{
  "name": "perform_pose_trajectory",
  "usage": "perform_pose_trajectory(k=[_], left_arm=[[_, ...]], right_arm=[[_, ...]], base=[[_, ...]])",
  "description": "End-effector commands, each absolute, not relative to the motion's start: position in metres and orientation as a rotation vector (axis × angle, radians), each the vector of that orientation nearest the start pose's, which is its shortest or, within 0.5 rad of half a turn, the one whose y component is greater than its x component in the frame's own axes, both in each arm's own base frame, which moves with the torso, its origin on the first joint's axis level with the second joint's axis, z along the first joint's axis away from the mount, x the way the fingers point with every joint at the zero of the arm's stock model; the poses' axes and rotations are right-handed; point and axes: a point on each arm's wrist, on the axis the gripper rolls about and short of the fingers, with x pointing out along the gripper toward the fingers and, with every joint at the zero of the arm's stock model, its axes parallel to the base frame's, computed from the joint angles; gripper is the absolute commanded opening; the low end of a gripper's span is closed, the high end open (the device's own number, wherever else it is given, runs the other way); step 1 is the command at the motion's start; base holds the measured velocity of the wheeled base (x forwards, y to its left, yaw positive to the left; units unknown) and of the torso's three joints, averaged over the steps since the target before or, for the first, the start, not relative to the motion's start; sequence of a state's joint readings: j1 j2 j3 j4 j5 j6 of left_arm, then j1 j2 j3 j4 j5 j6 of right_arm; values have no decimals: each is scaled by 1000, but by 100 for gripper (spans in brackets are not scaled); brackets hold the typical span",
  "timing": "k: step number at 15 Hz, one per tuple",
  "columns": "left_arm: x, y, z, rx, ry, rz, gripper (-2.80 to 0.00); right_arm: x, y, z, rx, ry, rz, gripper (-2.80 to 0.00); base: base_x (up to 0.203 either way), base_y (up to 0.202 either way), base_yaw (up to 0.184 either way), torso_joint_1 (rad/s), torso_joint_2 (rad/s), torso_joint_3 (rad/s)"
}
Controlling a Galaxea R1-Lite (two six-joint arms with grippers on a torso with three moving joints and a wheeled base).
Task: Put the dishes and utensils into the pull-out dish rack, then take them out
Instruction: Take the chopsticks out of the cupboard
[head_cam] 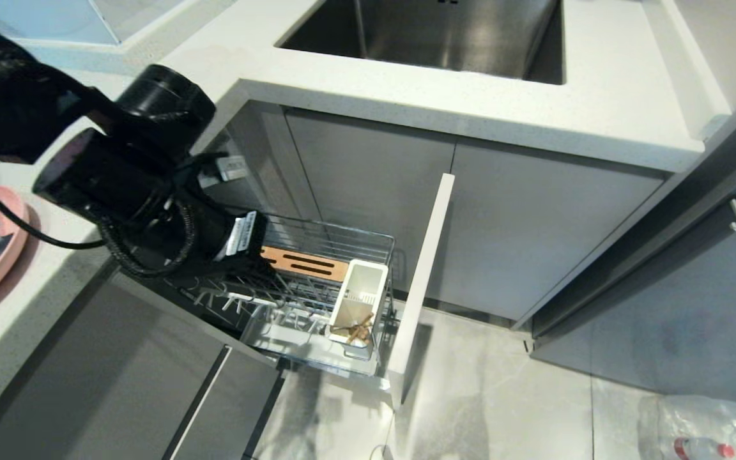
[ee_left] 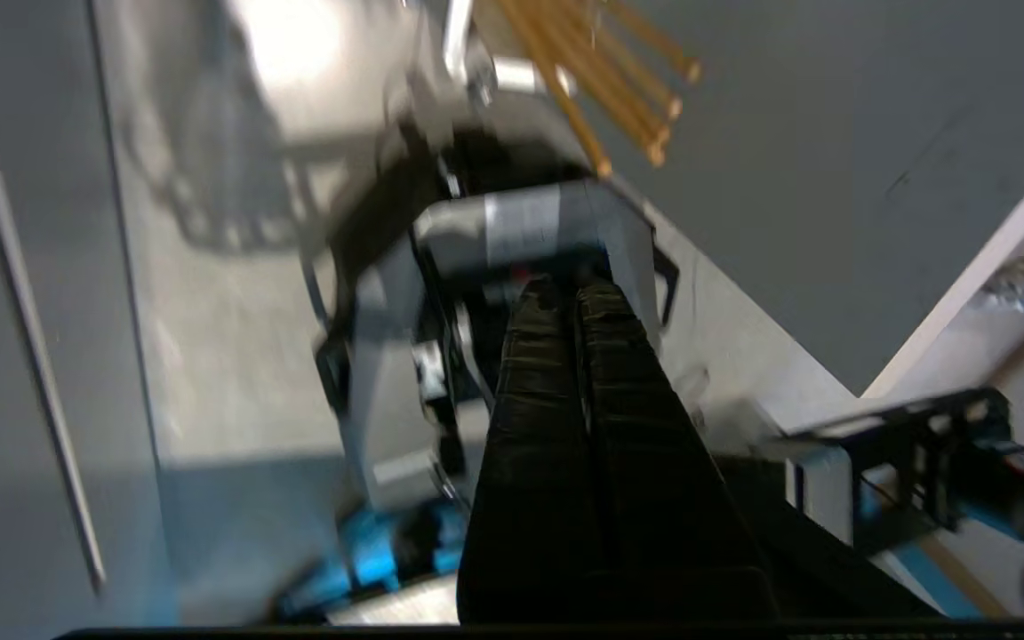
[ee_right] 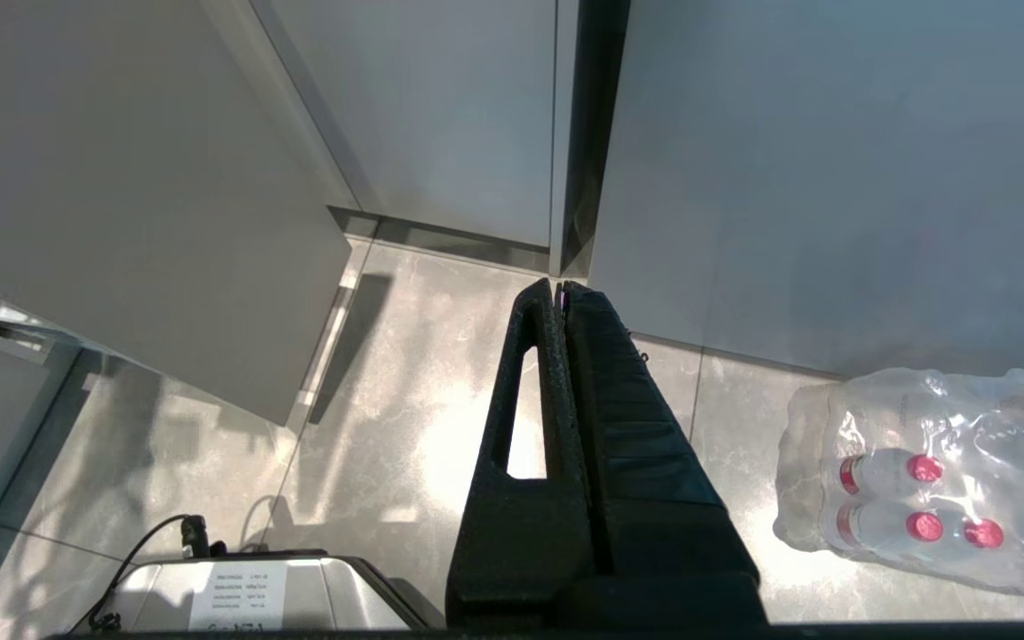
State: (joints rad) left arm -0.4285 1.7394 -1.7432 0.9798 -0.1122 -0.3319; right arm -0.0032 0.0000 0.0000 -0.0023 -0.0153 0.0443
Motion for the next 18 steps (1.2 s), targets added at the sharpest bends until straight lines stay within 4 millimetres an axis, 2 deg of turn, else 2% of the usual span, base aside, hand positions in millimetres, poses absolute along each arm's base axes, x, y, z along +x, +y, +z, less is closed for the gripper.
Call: perform_pose_trajectory(k=[1, 3, 7, 10, 13, 14, 18], left_arm=[[276, -143, 262, -140, 1174, -299, -280], [287, -160, 249, -187, 1232, -227, -280], [304, -181, 226, -254, 1274, -81, -280], [314, -186, 206, -251, 1331, -39, -280], [318, -187, 196, -243, 1361, -27, -280], [318, -187, 197, -244, 1361, -29, 0], [321, -189, 191, -240, 1372, -25, 0]], right_arm=[[-23, 0, 76, 44, -3, -18, -280], [-23, 0, 76, 45, -3, -19, -280], [-23, 0, 76, 45, -3, -18, -280], [-23, 0, 76, 44, -3, -18, -280], [-23, 0, 76, 44, -3, -18, -280], [-23, 0, 76, 45, -4, -20, -280], [-23, 0, 76, 44, -3, -18, -280]], base=[[0, 0, 0, 0, 0, 0], [0, 0, 0, 0, 0, 0], [0, 0, 0, 0, 0, 0], [0, 0, 0, 0, 0, 0], [0, 0, 0, 0, 0, 0], [0, 0, 0, 0, 0, 0], [0, 0, 0, 0, 0, 0]])
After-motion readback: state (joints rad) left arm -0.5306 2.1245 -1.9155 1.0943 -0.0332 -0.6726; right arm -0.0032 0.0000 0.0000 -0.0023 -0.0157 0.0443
